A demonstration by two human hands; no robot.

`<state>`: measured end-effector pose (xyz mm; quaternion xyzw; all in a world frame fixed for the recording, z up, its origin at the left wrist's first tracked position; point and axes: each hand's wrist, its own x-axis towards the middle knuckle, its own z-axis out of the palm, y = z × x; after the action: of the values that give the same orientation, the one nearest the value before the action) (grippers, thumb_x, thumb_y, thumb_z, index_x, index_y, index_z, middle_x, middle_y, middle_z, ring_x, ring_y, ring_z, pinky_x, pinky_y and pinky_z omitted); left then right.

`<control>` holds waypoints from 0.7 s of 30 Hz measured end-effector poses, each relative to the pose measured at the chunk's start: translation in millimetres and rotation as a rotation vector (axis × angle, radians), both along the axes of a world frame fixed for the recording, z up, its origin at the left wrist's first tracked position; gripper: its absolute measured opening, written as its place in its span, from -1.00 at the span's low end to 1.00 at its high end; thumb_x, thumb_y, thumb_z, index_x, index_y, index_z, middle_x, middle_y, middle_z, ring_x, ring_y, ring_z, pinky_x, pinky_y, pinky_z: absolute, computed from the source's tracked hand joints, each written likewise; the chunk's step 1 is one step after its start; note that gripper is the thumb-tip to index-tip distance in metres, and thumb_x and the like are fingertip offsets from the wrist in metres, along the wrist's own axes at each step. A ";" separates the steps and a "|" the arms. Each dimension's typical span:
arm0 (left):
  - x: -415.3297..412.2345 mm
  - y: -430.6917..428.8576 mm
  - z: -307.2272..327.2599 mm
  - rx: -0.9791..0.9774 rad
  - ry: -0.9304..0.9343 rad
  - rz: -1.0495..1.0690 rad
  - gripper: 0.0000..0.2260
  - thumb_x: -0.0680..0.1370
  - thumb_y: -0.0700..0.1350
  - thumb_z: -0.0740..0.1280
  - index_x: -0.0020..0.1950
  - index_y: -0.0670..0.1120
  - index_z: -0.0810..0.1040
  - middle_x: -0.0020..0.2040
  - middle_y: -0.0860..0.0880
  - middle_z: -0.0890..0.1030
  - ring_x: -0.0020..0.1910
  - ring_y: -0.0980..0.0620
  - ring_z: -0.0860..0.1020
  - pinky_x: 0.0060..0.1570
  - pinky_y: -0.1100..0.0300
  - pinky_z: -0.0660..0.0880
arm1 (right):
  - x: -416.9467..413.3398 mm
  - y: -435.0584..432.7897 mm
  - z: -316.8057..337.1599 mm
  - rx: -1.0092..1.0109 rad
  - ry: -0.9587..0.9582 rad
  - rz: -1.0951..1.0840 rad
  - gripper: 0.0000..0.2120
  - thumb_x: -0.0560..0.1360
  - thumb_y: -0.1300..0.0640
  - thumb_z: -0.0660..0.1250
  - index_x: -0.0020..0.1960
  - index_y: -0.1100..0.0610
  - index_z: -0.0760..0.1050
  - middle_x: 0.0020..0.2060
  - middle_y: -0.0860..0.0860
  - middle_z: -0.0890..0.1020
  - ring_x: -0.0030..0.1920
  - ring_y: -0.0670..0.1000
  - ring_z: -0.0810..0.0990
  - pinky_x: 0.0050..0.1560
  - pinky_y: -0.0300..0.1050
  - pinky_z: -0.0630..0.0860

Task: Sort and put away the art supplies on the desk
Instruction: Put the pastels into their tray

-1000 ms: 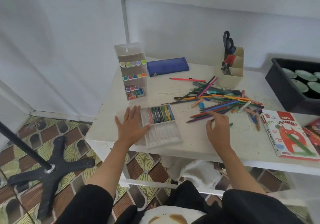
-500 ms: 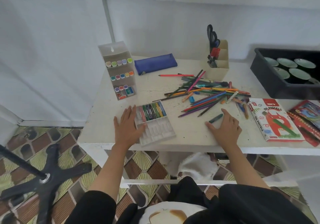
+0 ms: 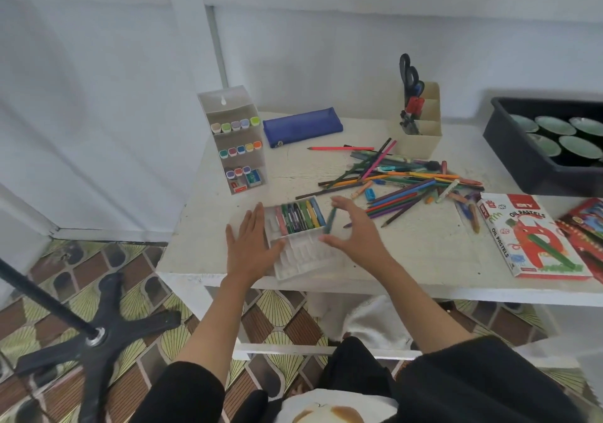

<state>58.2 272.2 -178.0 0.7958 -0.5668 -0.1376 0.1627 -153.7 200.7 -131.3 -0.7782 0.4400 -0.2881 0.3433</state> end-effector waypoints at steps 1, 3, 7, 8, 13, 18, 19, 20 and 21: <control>0.5 -0.3 -0.1 0.008 0.001 -0.001 -0.24 0.56 0.26 0.12 0.55 -0.01 -0.25 0.58 0.02 -0.07 0.54 0.07 -0.14 0.45 -0.12 -0.26 | 14.9 -3.9 1.3 -0.008 0.012 0.078 -0.29 0.33 0.07 0.54 0.39 0.06 0.31 0.33 -0.05 0.43 0.33 -0.06 0.37 0.36 -0.11 0.28; 1.3 -0.7 -0.9 0.012 0.012 -0.011 -0.19 0.49 0.35 0.03 0.55 0.00 -0.27 0.58 0.02 -0.07 0.54 0.07 -0.13 0.44 -0.12 -0.26 | 41.7 -12.5 2.9 -0.038 0.070 0.220 -0.27 0.32 0.07 0.53 0.40 -0.03 0.28 0.35 -0.06 0.41 0.36 -0.04 0.34 0.42 0.09 0.22; 1.3 0.2 -0.5 -0.018 0.027 -0.018 -0.10 0.35 0.43 -0.17 0.56 -0.03 -0.23 0.58 0.03 -0.08 0.54 0.07 -0.09 0.44 -0.13 -0.25 | 77.3 -26.4 5.3 -0.043 0.260 0.376 -0.25 0.37 0.05 0.50 0.45 -0.06 0.20 0.43 -0.08 0.32 0.48 -0.01 0.15 0.43 0.31 -0.01; 0.5 0.8 0.5 -0.028 0.021 -0.019 -0.11 0.35 0.42 -0.18 0.57 -0.04 -0.21 0.58 0.03 -0.08 0.54 0.08 -0.09 0.44 -0.13 -0.25 | 82.7 -27.4 6.9 -0.047 0.319 0.400 -0.24 0.38 0.03 0.48 0.47 -0.06 0.18 0.44 -0.08 0.29 0.50 -0.01 0.09 0.44 0.32 -0.07; -0.1 1.4 2.1 -0.037 0.012 -0.023 -0.13 0.36 0.41 -0.20 0.56 -0.03 -0.21 0.58 0.02 -0.04 0.55 0.06 -0.08 0.44 -0.14 -0.25 | 91.5 -31.3 5.3 -0.044 0.523 0.464 -0.32 0.44 -0.02 0.42 0.46 -0.14 0.18 0.48 -0.08 0.22 0.52 -0.04 -0.08 0.40 0.39 -0.14; 1.7 0.7 4.4 -0.042 0.030 -0.034 -0.07 0.31 0.44 -0.16 0.56 -0.02 -0.20 0.58 0.03 -0.04 0.54 0.07 -0.10 0.44 -0.11 -0.27 | 90.9 -33.3 3.2 -0.046 0.537 0.475 -0.32 0.43 -0.01 0.42 0.46 -0.12 0.19 0.48 -0.15 0.21 0.52 -0.05 -0.09 0.35 0.46 -0.15; 1.8 0.4 4.4 -0.039 0.025 -0.034 -0.07 0.30 0.44 -0.17 0.56 -0.03 -0.20 0.58 0.03 -0.04 0.54 0.07 -0.11 0.44 -0.11 -0.27 | 90.4 -34.0 3.9 -0.058 0.536 0.468 -0.31 0.43 -0.02 0.43 0.47 -0.09 0.19 0.48 -0.15 0.20 0.52 -0.05 -0.09 0.34 0.45 -0.17; 2.2 0.3 4.5 -0.033 0.019 -0.034 -0.07 0.30 0.44 -0.18 0.56 -0.03 -0.19 0.58 0.03 -0.05 0.54 0.08 -0.11 0.44 -0.11 -0.26 | 90.4 -34.9 4.6 -0.068 0.532 0.451 -0.30 0.42 -0.04 0.43 0.48 -0.07 0.20 0.49 -0.14 0.19 0.52 -0.06 -0.09 0.35 0.43 -0.17; 2.7 0.1 4.3 -0.026 0.015 -0.033 -0.06 0.29 0.44 -0.18 0.56 -0.04 -0.19 0.58 0.03 -0.06 0.54 0.08 -0.11 0.44 -0.12 -0.26 | 89.8 -35.6 5.5 -0.070 0.518 0.424 -0.31 0.43 -0.05 0.42 0.47 -0.05 0.22 0.49 -0.12 0.20 0.52 -0.06 -0.08 0.37 0.42 -0.17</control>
<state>60.9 272.3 -173.8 0.7829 -0.5806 -0.1388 0.1750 -63.9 165.1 -125.7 -0.9111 0.3309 -0.0181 0.2452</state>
